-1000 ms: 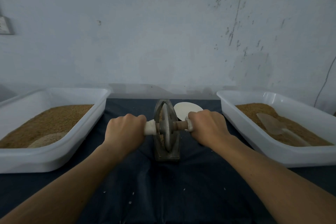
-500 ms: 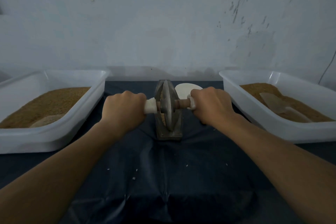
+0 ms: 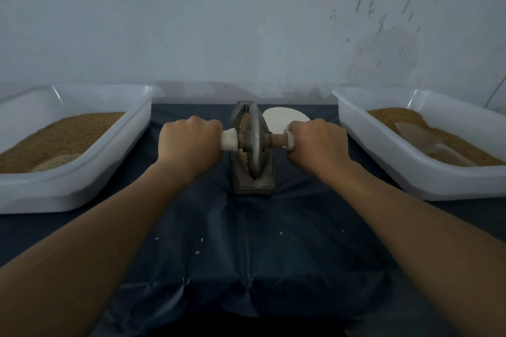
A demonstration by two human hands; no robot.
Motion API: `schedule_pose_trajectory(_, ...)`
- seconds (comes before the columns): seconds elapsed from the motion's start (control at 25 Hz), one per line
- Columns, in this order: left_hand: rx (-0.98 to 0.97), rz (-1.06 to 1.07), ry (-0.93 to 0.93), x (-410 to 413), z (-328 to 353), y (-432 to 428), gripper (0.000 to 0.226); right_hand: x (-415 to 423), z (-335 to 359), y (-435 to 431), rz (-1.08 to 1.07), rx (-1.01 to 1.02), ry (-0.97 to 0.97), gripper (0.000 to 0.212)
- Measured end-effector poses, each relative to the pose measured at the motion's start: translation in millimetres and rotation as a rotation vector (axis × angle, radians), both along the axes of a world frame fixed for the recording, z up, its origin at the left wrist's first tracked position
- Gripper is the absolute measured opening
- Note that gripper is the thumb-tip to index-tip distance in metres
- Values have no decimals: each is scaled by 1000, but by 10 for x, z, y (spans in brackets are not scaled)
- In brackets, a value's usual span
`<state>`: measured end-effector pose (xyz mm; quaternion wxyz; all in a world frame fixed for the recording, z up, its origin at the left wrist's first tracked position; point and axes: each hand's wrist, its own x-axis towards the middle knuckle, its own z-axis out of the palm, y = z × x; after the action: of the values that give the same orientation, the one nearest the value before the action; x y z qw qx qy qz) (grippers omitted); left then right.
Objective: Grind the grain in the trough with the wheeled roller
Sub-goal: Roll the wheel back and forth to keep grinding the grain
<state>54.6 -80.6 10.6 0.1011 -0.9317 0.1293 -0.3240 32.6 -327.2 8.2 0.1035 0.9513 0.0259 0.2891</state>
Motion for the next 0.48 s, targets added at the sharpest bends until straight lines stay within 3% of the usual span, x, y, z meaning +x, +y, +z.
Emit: schedule_pose_trajectory(0.48,39,4,-44,567,-155,-87,22,571,-206,-83,7,6,-45,29)
